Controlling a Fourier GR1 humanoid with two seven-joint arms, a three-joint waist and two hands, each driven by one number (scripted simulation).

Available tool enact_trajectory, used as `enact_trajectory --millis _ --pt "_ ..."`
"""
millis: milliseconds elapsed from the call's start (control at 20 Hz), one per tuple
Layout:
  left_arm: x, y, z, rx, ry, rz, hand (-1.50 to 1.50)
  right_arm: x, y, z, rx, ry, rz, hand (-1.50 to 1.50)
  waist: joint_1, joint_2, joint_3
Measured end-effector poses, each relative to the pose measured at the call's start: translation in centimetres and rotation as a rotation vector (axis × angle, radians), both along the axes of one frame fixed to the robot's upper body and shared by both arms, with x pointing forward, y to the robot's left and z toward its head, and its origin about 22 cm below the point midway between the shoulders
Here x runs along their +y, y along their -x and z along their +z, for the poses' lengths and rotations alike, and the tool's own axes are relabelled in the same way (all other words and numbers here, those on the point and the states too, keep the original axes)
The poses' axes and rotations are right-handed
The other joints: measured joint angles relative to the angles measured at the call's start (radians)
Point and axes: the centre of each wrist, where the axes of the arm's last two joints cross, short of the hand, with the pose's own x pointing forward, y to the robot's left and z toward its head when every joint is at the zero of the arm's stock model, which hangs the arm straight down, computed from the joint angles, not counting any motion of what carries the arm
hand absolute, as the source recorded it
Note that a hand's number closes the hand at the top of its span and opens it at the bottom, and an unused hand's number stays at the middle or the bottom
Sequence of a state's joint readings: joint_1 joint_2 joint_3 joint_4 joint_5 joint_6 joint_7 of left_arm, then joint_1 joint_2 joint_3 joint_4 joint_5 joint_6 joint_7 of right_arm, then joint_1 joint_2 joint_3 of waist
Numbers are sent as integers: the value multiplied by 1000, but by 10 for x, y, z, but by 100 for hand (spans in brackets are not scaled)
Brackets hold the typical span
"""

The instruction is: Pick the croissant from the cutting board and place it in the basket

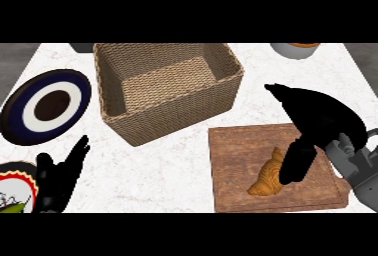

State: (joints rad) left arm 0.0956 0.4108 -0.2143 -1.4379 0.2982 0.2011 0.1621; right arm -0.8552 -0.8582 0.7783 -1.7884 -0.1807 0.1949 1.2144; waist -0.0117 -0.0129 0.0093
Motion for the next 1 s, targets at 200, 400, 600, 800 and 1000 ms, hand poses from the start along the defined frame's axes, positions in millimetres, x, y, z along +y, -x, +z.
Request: enact_trajectory --millis 200,400,600,800,1000 --pt "0 0 -1 -2 -6 -8 0 -5 1 -24 36 23 -12 -150 2 1 1" --pt "1 0 1 5 -5 0 0 -5 8 -38 46 26 -17 -150 2 1 1" --pt "-1 -1 3 10 -1 0 0 -11 14 -56 52 35 -31 -150 2 2 1" --pt "0 0 1 8 -7 -1 0 -10 23 -74 40 48 -33 -150 3 1 1" --pt "-1 0 1 5 -6 -7 0 -13 23 -82 29 52 -50 -150 5 2 1"
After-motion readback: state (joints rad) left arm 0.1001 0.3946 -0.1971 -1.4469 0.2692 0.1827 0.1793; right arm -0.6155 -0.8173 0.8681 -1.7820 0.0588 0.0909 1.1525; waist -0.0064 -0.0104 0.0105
